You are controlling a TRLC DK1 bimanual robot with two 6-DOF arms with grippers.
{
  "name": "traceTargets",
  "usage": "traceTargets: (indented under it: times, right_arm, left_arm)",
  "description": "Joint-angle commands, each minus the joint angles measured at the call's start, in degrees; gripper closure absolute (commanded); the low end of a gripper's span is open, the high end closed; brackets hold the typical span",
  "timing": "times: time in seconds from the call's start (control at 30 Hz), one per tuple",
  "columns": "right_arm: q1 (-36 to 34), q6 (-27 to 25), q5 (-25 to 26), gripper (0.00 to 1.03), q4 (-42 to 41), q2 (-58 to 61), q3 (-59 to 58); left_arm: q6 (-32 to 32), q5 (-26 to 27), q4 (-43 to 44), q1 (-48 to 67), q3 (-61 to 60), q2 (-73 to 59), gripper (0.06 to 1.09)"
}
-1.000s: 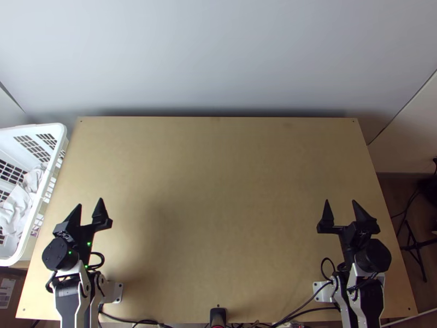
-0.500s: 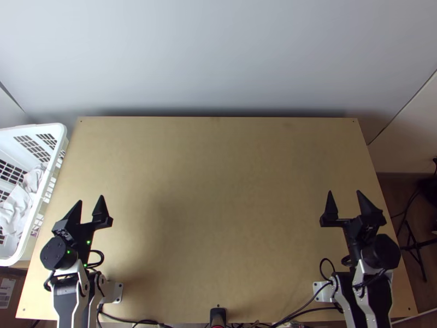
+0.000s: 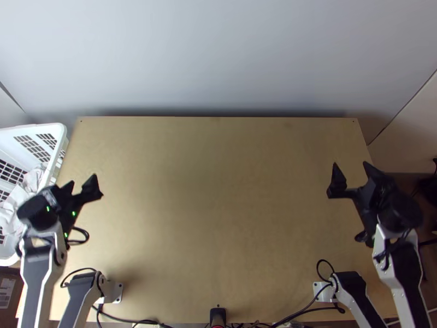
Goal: Fold the t-shirt
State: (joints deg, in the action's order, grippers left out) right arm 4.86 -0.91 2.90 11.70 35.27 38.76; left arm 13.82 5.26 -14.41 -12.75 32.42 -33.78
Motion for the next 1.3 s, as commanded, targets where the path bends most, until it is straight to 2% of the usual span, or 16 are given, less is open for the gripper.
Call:
traceTargets:
  times: [0.0, 0.23, 0.37, 0.57, 0.7, 0.8, 0.9, 1.17, 1.27]
  right_arm:
    - [4.28, -0.06, 5.37, 0.04, 1.13, 13.69, 12.04]
    - [6.65, -0.94, 6.42, 0.04, 0.42, 24.50, 22.50]
    - [6.83, -2.52, 6.42, 0.04, 0.51, 32.59, 29.53]
    - [6.74, -1.91, 6.68, 0.04, -2.12, 41.81, 36.12]
    - [9.46, -0.41, 10.11, 0.04, -2.04, 43.40, 36.56]
    - [10.69, 1.87, 11.17, 0.04, -2.39, 43.66, 36.73]
    - [11.22, 1.79, 13.19, 0.04, -2.30, 44.01, 36.91]
    - [11.22, 1.52, 13.45, 0.04, -1.95, 44.01, 35.86]
    - [11.31, -1.03, 13.45, 0.04, -1.86, 43.84, 33.48]
  left_arm:
    - [-1.70, -1.65, -13.36, 0.80, 20.92, -18.78, 0.11]
    - [-4.68, -2.27, -12.66, 3.00, 31.03, -24.76, 0.11]
    - [-4.77, -8.07, -14.50, 6.07, 38.85, -30.38, 0.11]
    - [-4.68, -9.48, -12.66, 7.74, 42.02, -36.62, 0.11]
    - [-7.67, -9.48, -8.61, 7.57, 42.90, -41.02, 0.11]
    - [-10.05, -9.39, -8.79, 8.01, 44.30, -43.56, 0.11]
    - [-10.92, -9.39, -8.79, 8.01, 45.45, -45.06, 0.11]
    - [-10.75, -9.39, -8.35, 3.96, 44.92, -46.82, 0.11]
    - [-11.28, -9.39, -6.24, 1.06, 42.46, -46.38, 0.11]
